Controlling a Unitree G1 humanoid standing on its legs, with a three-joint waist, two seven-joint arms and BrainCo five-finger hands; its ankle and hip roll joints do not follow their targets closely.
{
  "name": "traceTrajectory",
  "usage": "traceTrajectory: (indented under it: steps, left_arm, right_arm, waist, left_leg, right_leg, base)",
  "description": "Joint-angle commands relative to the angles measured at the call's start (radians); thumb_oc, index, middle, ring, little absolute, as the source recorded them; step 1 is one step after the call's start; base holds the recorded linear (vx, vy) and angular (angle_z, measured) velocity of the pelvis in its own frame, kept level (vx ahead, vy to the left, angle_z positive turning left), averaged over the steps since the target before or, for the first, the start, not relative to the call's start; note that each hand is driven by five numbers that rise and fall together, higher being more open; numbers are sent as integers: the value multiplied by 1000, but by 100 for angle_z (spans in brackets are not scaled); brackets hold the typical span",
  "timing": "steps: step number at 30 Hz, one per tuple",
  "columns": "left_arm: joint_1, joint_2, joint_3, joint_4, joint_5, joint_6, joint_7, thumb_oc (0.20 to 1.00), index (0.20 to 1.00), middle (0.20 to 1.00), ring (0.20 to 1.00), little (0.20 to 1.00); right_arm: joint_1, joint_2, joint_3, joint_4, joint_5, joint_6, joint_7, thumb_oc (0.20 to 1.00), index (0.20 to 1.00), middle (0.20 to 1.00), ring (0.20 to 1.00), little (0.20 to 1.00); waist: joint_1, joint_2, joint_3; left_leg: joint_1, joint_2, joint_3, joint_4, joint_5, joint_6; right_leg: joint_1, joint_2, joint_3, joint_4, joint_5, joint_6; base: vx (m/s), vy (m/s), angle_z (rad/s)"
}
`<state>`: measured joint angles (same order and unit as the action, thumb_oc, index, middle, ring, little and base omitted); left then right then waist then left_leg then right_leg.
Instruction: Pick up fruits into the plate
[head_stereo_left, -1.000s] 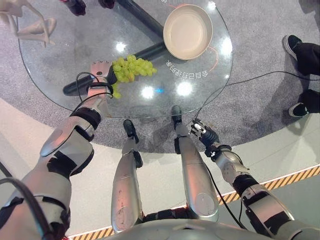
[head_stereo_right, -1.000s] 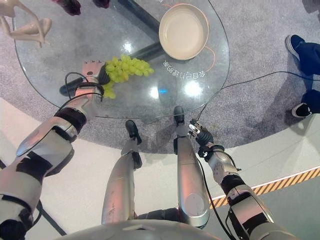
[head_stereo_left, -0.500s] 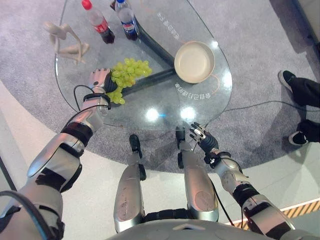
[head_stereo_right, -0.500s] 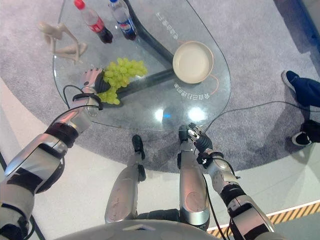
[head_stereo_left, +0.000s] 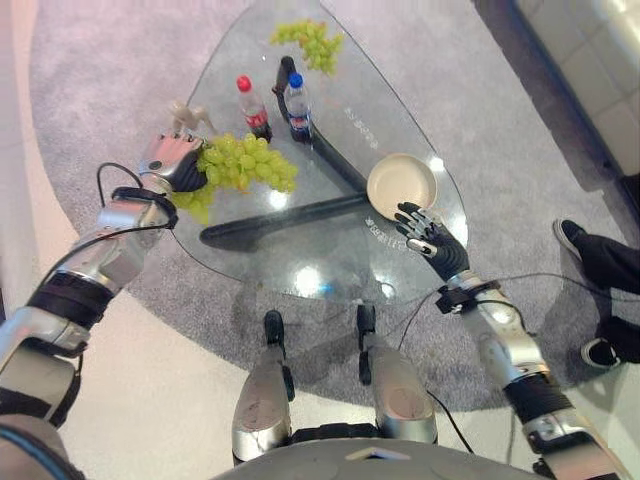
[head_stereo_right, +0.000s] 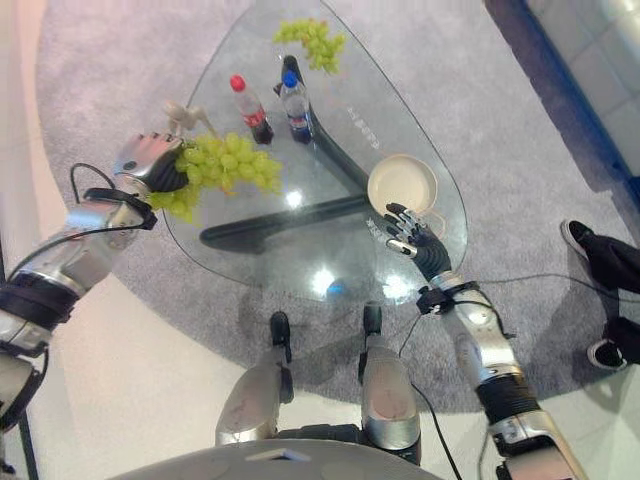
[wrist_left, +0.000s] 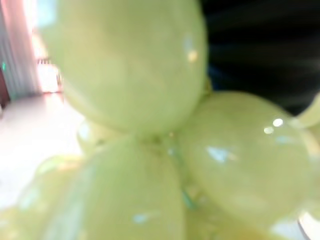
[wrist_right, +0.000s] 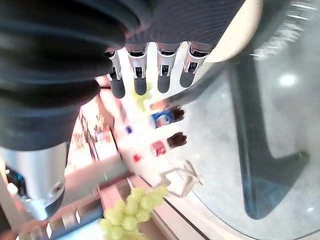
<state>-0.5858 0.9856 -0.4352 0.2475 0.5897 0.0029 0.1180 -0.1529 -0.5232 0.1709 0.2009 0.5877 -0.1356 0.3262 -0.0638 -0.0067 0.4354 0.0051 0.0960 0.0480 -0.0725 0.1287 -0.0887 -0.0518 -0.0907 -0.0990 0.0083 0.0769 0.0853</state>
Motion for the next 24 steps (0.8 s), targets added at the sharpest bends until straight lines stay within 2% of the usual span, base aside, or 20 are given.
traceTrajectory:
  steps: [1, 5, 7, 9, 10, 16, 19, 20, 24]
  left_arm:
    - [46, 54, 54, -65, 93, -93, -41, 200, 200, 200, 200, 200]
    - [40, 129, 46, -135, 125, -186, -86, 200, 200, 200, 200, 200]
    - [28, 151, 32, -158, 138, -242, -92, 200, 200, 200, 200, 200]
    - [16, 167, 19, -180, 137, -258, -94, 200, 200, 200, 200, 200]
    - [3, 178, 4, -191, 138, -287, -89, 200, 200, 200, 200, 200]
    - [-98, 229, -88, -245, 150, -423, -53, 200, 200, 200, 200, 200]
    - [-118, 235, -106, -260, 143, -442, -49, 200, 200, 200, 200, 200]
    - [-156, 231, -144, -280, 135, -462, -41, 200, 200, 200, 200, 200]
    - [-206, 210, -196, -308, 128, -481, -45, 200, 200, 200, 200, 200]
  right_arm:
    - [49, -77, -15, -77, -47, 48, 92, 1000, 1000, 1000, 1000, 1000]
    - [11, -178, -25, -139, 3, 141, 174, 1000, 1000, 1000, 1000, 1000]
    - [-12, -205, -19, -168, 42, 190, 203, 1000, 1000, 1000, 1000, 1000]
    - [-25, -216, -15, -176, 73, 218, 227, 1000, 1000, 1000, 1000, 1000]
    - [-42, -226, -6, -187, 105, 253, 246, 1000, 1000, 1000, 1000, 1000]
    - [-95, -224, 48, -220, 269, 406, 352, 1000, 1000, 1000, 1000, 1000]
    - [-99, -217, 57, -230, 292, 434, 366, 1000, 1000, 1000, 1000, 1000]
    - [-103, -204, 89, -256, 349, 486, 366, 1000, 1000, 1000, 1000, 1000]
    - [-106, -176, 125, -282, 413, 545, 361, 1000, 1000, 1000, 1000, 1000]
  waist:
    - [4, -16, -201]
    - [18, -15, -260]
    - [24, -16, -277]
    - [28, -16, -287]
    - [31, -15, -299]
    - [46, -13, -340]
    - [49, -14, -345]
    - [53, -12, -353]
    - [58, -9, -359]
  left_leg:
    - [35, -93, 28, 79, -174, 49]
    - [84, -96, 30, 63, -185, 51]
    - [106, -97, 32, 54, -189, 52]
    - [117, -98, 32, 49, -192, 53]
    - [128, -100, 31, 45, -195, 54]
    - [166, -101, 40, 32, -201, 56]
    - [171, -101, 42, 30, -201, 55]
    - [180, -102, 41, 24, -200, 55]
    - [187, -101, 39, 17, -199, 55]
  right_leg:
    - [39, 12, -2, 36, -79, 22]
    - [101, 7, -16, 11, -84, 24]
    - [127, 4, -24, -5, -84, 25]
    - [143, 2, -29, -15, -83, 26]
    - [154, 2, -32, -21, -83, 26]
    - [205, -5, -59, -51, -81, 28]
    - [212, -7, -65, -55, -80, 30]
    - [222, -9, -74, -61, -77, 32]
    - [230, -10, -88, -66, -78, 33]
  base:
    - [176, 31, 8]
    - [113, 31, 8]
    - [59, 28, 5]
    - [36, 22, 0]
    - [0, 0, 0]
    - [22, 28, 1]
    - [-1, 15, 4]
    - [-1, 37, 9]
    - [-5, 34, 11]
